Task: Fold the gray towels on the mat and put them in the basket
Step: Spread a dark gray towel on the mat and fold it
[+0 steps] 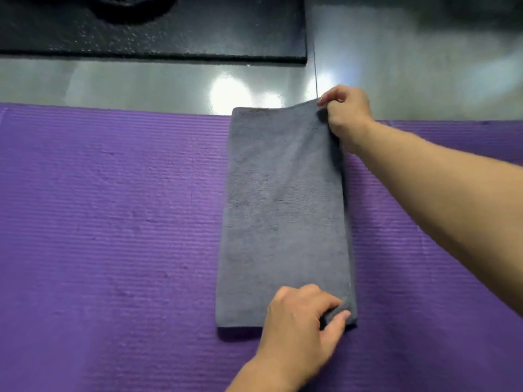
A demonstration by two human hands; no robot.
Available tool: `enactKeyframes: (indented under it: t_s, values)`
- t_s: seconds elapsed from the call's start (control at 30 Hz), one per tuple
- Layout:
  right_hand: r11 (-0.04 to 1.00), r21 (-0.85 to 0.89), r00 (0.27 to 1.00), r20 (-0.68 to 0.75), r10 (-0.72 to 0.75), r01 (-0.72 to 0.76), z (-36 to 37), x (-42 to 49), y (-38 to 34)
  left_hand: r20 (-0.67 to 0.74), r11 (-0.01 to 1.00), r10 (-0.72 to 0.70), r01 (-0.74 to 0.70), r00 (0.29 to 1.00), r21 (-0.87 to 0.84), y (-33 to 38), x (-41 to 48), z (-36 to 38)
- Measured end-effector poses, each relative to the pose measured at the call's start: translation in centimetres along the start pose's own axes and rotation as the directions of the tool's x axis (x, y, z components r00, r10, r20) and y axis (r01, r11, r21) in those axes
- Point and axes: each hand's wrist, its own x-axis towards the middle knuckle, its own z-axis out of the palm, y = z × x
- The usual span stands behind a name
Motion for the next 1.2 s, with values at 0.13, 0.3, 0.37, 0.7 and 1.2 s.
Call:
enactKeyframes:
  t_s: [0.13,0.3,0.37,0.7,1.2]
  values:
    - [0.999,-0.008,0.999,-0.023,0.045,-0.045,-0.1,0.2,1.2,0.090,0.999,-0.026,0.024,0.996,0.029,0.4,0.4,1.4]
    - [0.998,-0.055,0.998,0.046,0.034,-0.031,0.5,0.2,3.4,0.202,0.966,-0.118,0.065,0.972,0.248,0.4,0.5,2.9]
    - [0.998,-0.064,0.997,0.082,-0.003,0.008,0.4,0.1,3.7,0.211,0.952,-0.148,0.082,0.966,0.294,0.8,0.6,3.3]
    - [0.995,-0.077,0.979,0.200,-0.042,0.059,-2.0,-5.1,5.8,0.221,0.930,-0.330,0.356,0.918,-0.089,0.2,3.3,0.0]
    - [0.908,-0.277,0.940,0.037,0.339,-0.316,-5.8,-27.4,11.3,-0.135,0.776,-0.628,0.604,0.766,-0.185,-12.9,12.2,-10.2]
